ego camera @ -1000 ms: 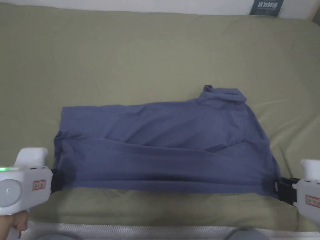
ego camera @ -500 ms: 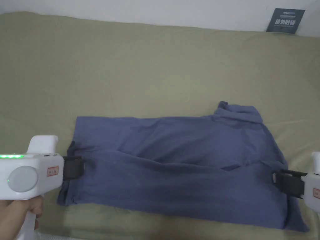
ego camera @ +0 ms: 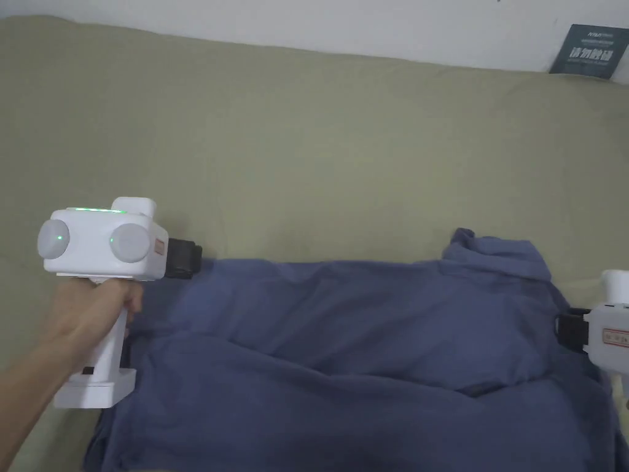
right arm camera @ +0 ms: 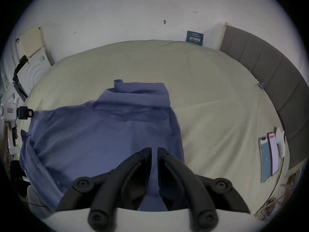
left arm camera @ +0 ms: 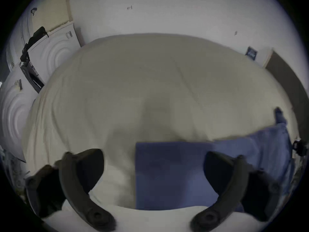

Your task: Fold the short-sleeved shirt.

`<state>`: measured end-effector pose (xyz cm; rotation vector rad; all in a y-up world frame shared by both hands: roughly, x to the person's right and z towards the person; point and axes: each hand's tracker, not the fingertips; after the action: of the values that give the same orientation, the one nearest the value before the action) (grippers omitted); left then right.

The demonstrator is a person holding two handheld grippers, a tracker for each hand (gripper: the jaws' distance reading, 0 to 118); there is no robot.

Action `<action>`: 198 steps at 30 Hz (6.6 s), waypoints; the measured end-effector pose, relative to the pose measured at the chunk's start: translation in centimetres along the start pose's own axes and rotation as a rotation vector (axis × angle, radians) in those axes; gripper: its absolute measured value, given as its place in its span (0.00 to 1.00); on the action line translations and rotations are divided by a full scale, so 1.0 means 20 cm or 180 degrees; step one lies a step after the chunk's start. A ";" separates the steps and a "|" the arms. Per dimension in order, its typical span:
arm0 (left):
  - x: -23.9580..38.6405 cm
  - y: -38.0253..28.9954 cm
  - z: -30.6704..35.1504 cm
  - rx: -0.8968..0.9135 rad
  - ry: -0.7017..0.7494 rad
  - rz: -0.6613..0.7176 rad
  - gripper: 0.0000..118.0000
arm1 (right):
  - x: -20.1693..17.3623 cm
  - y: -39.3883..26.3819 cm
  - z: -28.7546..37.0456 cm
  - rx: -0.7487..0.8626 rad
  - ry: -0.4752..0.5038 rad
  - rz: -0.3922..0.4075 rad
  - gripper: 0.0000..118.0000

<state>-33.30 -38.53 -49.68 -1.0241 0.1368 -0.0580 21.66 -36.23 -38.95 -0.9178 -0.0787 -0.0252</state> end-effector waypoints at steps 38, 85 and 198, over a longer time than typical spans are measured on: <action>-0.20 -0.34 0.73 0.0624 -0.0672 -0.0120 0.04 | 0.18 -0.10 0.56 0.0459 0.0204 -0.0090 0.08; -0.39 -0.64 0.93 0.0135 -0.1747 0.0389 0.02 | -0.88 -0.58 0.93 0.2135 -0.0048 0.0157 0.06; 0.58 -0.83 0.47 -0.1064 -0.2796 0.0441 0.01 | -0.79 -0.66 0.78 0.1605 0.0157 0.0042 0.07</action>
<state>-20.33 -40.40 -31.74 -1.2859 -0.6010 0.5537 4.37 -31.98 -20.30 -0.4135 -0.0304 -0.0145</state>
